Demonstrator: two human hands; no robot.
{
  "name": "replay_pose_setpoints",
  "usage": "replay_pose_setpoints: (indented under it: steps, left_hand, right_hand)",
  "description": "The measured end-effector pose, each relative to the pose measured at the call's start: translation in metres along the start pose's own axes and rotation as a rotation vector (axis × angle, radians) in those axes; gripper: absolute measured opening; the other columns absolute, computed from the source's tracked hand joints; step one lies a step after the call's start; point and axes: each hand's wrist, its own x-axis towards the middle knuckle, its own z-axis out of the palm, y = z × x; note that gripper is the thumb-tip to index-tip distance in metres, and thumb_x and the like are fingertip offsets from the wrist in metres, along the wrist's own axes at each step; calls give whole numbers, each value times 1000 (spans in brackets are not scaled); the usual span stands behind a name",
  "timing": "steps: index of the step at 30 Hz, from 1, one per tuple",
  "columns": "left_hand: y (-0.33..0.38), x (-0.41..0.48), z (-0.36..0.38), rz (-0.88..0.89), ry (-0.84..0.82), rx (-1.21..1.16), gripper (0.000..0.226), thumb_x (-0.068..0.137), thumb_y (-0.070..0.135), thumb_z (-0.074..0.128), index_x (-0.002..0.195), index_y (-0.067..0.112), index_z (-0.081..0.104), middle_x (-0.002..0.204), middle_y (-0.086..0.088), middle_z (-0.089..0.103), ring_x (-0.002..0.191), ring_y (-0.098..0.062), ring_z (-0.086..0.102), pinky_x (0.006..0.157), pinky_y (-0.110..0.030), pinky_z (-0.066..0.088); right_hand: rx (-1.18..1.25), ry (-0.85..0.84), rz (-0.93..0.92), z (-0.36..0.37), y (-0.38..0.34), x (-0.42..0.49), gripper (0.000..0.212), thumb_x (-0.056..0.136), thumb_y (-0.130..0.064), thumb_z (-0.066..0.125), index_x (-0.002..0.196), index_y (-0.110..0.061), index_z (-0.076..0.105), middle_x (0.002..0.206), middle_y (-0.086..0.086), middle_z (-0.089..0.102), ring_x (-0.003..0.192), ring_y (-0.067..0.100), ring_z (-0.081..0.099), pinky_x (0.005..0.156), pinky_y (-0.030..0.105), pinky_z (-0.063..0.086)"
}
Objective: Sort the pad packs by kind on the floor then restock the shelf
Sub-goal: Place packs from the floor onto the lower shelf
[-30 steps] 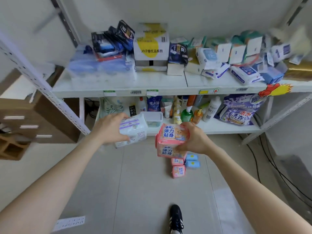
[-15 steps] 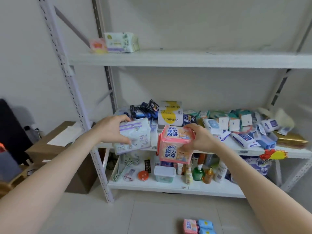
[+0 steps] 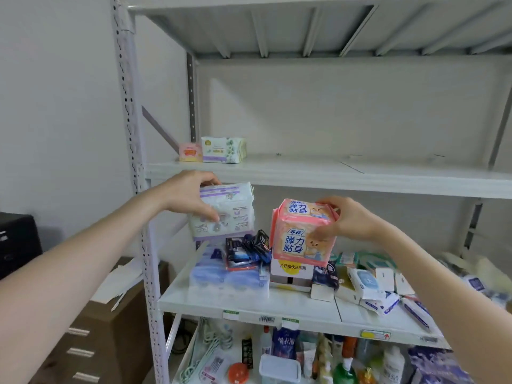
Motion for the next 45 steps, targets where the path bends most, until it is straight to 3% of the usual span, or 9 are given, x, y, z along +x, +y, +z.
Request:
replay_pose_setpoints:
  steps: [4,10,15,22,29,36,40,43,45]
  left_hand:
    - [-4,36,-27,-12,33,-5,71,57,37,91,119,26,57,112,9,59,99,-11,58,76,-21,42]
    - [-25,87,-55,-24,75,-34,72,56,33,93,120,24,60,110,7,65,99,-12,63,89,-29,50]
    - [-60,131,-67,3,78,-12,70,54,38,92,115,29,59,107,11,64,96,-7,63,87,-28,51]
    - [-117,200,-78,78,52,-56,58,53,37,93,99,38,58,102,14,66,92,-3,64,80,-23,52]
    - [-149,260,-64,129,-24,-80,66,56,35,92,114,27,60,106,11,67,95,-7,65,88,-31,54]
    - [-168,298,-53,145,-53,-74,68,59,38,91,119,26,61,112,13,64,100,-4,61,83,-19,49]
    - [-177,309,-53,144,-64,-98,65,58,38,91,116,28,65,111,15,66,101,-3,62,88,-23,51]
    - [-178,311,-54,145,-63,-94,64,59,39,91,117,28,66,112,14,65,106,-5,61,94,-31,51]
    - [-176,310,-53,164,-63,-71,64,61,40,89,120,30,64,114,15,63,108,-3,59,93,-26,49]
  right_hand:
    - [9,17,-37,-26,-11,36,77,59,-31,89,125,-22,52,103,-6,66,86,10,68,73,24,54]
    - [44,71,-93,-42,-25,93,75,57,-24,92,123,-18,56,104,-3,67,86,12,69,78,28,56]
    - [46,71,-109,-36,-39,144,65,60,-18,91,116,-18,59,100,-3,69,78,6,70,64,16,53]
    - [97,156,-105,-23,-51,209,65,59,-18,92,116,-19,60,104,1,69,87,15,70,78,31,56]
    - [119,178,-64,-14,-45,255,65,57,-19,93,113,-22,61,99,-2,72,84,12,71,76,30,57]
    - [90,175,-53,-15,-45,285,68,57,-24,93,116,-22,59,101,-2,71,84,11,71,72,27,57]
    - [106,164,-44,-15,-46,293,74,49,-30,93,114,-22,60,103,2,71,82,14,72,67,26,57]
    - [115,158,-40,-13,-46,299,67,58,-23,92,117,-20,60,105,5,70,83,17,72,66,27,57]
    - [119,162,-37,-12,-46,301,62,64,-20,88,119,-18,59,105,5,70,82,16,72,64,27,56]
